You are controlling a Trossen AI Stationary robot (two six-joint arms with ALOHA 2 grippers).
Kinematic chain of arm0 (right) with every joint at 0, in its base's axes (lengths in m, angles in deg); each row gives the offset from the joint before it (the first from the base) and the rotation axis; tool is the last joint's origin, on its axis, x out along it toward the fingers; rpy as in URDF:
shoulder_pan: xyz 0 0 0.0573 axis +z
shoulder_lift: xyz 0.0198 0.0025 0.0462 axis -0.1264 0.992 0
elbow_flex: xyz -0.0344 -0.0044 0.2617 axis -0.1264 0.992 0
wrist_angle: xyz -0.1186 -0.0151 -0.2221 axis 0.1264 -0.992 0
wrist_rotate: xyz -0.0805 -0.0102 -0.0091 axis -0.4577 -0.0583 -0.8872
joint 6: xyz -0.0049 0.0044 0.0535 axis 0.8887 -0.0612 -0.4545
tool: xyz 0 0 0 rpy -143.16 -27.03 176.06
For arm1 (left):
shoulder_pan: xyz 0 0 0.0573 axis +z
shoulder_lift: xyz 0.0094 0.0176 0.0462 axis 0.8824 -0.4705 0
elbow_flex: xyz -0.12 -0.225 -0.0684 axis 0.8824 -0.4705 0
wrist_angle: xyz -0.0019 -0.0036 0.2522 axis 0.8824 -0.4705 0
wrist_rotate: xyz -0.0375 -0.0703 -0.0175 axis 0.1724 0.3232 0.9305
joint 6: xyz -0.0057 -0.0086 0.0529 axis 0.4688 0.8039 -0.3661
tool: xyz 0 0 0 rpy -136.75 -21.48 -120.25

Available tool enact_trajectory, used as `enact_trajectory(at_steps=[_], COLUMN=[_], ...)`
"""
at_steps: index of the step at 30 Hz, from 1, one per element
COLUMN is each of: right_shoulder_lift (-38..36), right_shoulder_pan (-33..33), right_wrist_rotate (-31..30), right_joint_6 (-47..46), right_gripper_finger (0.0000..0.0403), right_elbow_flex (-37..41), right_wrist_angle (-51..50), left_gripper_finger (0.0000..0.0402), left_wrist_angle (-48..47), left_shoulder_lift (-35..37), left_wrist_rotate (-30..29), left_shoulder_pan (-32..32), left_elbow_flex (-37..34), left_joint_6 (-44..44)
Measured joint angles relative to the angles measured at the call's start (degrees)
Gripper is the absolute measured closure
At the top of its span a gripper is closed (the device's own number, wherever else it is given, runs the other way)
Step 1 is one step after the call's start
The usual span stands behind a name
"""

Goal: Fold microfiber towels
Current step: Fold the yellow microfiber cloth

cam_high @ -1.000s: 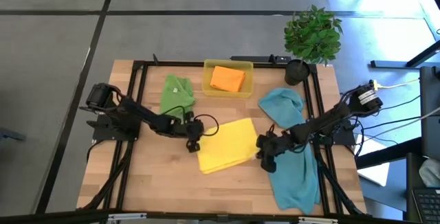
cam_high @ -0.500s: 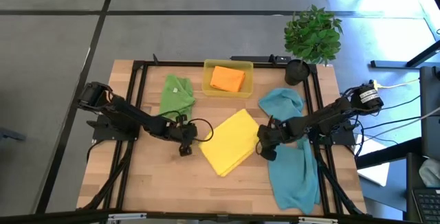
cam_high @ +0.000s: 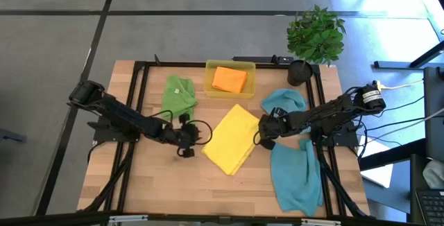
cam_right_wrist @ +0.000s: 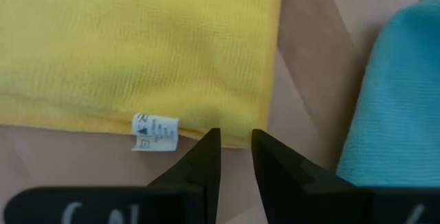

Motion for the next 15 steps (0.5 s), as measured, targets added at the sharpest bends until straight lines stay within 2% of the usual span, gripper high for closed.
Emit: enact_trajectory(at_steps=[8, 11, 15], right_shoulder_lift=[-0.09, -0.11, -0.13], right_shoulder_pan=[-0.08, -0.47, -1.43], right_wrist_rotate=[0.61, 0.06, -0.07], right_joint_6=[-0.18, -0.12, 0.03], right_gripper_finger=[0.0317, 0.0317, 0.0317], right_elbow_flex=[-0.07, -0.07, 0.46], right_wrist_angle=[0.16, 0.30, 0.60], left_gripper_finger=[0.0294, 0.0294, 0.0294], left_wrist_angle=[8.86, 9.69, 9.71], left_shoulder_lift=[-5.05, -7.73, -10.65], left_wrist_rotate=[5.98, 8.40, 8.78], left_shoulder_pan=[0.04, -0.41, -1.57], left_elbow_flex=[0.10, 0.10, 0.10], left_joint_6=[-3.68, -4.38, -4.40])
